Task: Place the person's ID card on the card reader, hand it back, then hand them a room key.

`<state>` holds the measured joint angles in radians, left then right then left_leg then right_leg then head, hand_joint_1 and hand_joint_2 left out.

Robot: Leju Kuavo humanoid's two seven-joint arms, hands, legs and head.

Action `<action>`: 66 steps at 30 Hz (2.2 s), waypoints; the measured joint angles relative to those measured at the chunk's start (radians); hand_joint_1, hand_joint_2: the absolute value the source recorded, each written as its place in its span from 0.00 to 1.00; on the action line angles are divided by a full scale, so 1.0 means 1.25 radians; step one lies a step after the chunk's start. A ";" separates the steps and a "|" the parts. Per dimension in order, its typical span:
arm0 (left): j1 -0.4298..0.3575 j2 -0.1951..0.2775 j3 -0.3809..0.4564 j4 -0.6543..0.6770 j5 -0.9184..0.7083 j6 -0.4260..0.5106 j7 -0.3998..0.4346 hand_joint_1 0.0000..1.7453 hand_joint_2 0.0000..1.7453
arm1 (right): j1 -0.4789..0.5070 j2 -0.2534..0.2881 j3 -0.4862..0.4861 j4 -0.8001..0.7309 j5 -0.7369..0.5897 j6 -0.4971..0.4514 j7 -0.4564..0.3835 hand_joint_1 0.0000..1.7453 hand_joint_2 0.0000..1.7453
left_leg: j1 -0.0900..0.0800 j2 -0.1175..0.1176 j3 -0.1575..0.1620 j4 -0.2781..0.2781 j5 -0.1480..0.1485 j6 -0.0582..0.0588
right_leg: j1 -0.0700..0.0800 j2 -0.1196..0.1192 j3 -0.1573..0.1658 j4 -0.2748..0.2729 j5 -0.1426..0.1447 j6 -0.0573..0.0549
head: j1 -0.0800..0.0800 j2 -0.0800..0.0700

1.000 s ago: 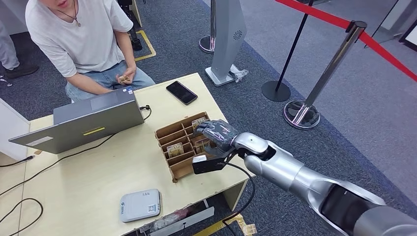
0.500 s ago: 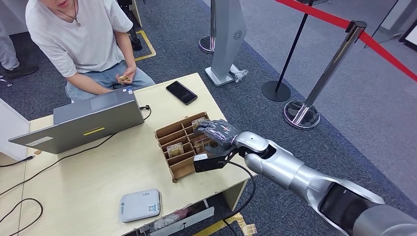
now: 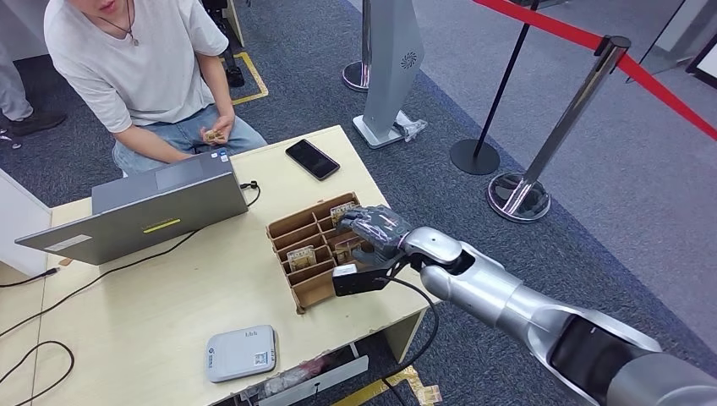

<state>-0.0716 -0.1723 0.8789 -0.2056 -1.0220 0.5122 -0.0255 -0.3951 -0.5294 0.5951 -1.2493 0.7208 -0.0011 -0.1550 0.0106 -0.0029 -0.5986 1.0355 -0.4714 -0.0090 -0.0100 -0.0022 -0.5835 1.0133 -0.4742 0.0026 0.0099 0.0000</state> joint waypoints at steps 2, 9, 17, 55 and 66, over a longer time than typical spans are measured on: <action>0.000 0.001 0.000 0.000 0.000 -0.002 0.000 0.00 0.00 | 0.000 0.001 0.000 0.000 0.000 0.000 0.002 0.44 1.00 | 0.000 0.000 0.000 0.000 0.000 0.000 | 0.000 0.000 0.000 0.000 0.000 0.000 | 0.000 0.000; 0.000 0.002 0.000 0.000 -0.001 -0.003 0.002 0.00 0.00 | 0.000 0.003 0.000 -0.003 0.002 -0.002 0.004 0.44 1.00 | 0.000 0.000 0.000 0.000 0.000 0.000 | 0.000 0.000 0.000 0.000 0.000 0.000 | 0.000 0.000; 0.000 0.002 0.000 0.000 -0.004 -0.005 0.002 0.00 0.00 | 0.014 0.003 -0.003 -0.022 0.011 -0.004 0.011 0.44 1.00 | 0.000 0.000 0.000 0.000 0.000 0.000 | 0.000 0.000 0.000 0.000 0.000 0.000 | 0.000 0.000; 0.000 -0.002 0.000 0.000 -0.008 0.012 -0.007 0.00 0.00 | 0.061 0.003 -0.024 -0.042 0.014 -0.006 0.017 0.45 1.00 | 0.000 0.000 0.000 0.000 0.000 0.000 | 0.000 0.000 0.000 0.000 0.000 0.000 | 0.000 0.000; 0.000 -0.004 0.000 0.000 -0.006 0.012 -0.017 0.00 0.00 | 0.066 0.002 -0.032 -0.042 0.014 -0.006 0.017 0.32 1.00 | 0.000 0.000 0.000 0.000 0.000 0.000 | 0.000 0.000 0.000 0.000 0.000 0.000 | 0.000 0.000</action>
<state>-0.0715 -0.1779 0.8789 -0.2052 -1.0293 0.5268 -0.0463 -0.3123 -0.5266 0.5554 -1.3020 0.7384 -0.0084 -0.1331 0.0106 -0.0026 -0.5983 1.0355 -0.4714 -0.0090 -0.0100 -0.0019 -0.5836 1.0133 -0.4742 0.0026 0.0099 0.0000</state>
